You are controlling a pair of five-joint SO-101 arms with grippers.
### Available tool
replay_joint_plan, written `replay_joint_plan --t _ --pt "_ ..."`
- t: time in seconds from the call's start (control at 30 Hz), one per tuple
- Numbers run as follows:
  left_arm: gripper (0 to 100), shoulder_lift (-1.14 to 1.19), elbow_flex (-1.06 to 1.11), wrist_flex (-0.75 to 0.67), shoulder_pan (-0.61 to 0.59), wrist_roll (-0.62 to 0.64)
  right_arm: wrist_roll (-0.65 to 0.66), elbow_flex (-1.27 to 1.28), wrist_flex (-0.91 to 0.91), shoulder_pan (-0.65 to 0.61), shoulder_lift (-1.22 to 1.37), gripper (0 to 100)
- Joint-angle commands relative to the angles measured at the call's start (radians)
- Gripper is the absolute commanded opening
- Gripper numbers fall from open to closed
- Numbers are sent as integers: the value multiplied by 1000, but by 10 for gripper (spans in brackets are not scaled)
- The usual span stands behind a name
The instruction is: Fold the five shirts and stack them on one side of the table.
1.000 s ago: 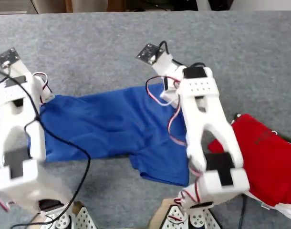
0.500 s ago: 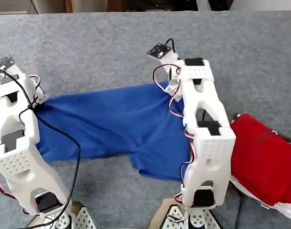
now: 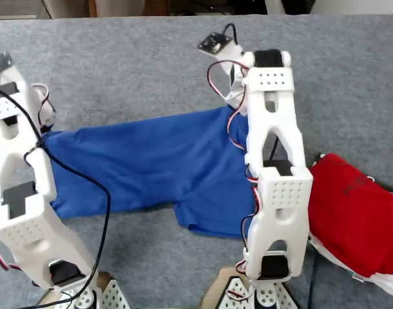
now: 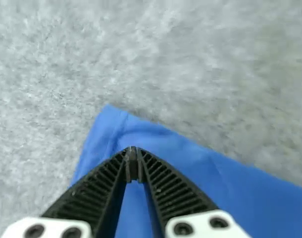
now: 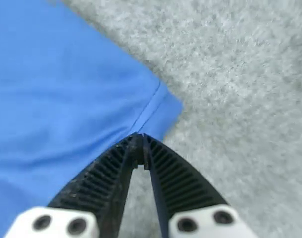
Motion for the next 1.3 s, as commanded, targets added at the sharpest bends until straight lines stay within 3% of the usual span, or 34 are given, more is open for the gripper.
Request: replay_joint_plan --t 0.0,0.17,0.3,0.4,0.53,0.77,0.97,1.27 --pt "19 -116 -68 63 15 -9 43 -196 173 -24 -5 4" --pt "19 -234 20 95 25 -103 75 -234 222 -35 -76 4" --pt "19 -392 204 71 28 -153 91 -38 216 -76 -232 4" --pt "19 -519 385 -40 3 -157 101 136 183 -99 -348 4" --pt "19 -591 601 -138 -5 -157 97 369 34 -90 -447 4" --pt "19 -593 775 -149 -6 -158 95 656 -313 -18 -398 5" --pt "19 -595 816 -141 -117 -258 94 656 -453 -18 -232 5" --pt "19 -591 961 -183 -196 -404 92 435 -368 35 4 5"
